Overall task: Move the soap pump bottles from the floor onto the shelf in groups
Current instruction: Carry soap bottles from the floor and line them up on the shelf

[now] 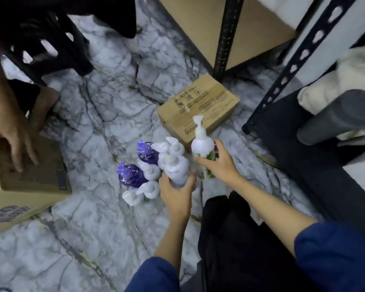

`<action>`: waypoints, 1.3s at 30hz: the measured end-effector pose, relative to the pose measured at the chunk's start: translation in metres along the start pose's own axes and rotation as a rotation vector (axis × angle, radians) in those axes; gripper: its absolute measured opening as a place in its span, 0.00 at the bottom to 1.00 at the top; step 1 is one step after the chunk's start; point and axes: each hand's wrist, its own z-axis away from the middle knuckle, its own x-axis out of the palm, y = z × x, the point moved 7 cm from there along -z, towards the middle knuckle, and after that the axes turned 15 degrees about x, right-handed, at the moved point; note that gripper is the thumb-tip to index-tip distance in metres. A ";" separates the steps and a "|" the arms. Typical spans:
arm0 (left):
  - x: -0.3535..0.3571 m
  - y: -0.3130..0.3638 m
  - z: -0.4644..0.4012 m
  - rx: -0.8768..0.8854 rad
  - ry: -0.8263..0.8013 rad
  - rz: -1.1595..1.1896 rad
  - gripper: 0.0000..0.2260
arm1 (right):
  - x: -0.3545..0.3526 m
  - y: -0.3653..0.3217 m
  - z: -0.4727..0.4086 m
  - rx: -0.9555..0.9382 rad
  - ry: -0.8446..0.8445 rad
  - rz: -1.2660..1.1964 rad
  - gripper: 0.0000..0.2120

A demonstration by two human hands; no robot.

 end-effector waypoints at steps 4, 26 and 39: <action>0.034 0.091 -0.027 0.146 -0.063 0.186 0.18 | -0.054 -0.062 0.034 -0.134 0.175 -0.131 0.27; 0.119 0.525 0.064 0.746 -0.330 0.705 0.33 | -0.300 -0.267 0.360 -0.767 0.943 -0.282 0.33; 0.180 0.601 0.212 0.779 -0.606 0.840 0.34 | -0.410 -0.207 0.510 -0.818 1.451 -0.411 0.31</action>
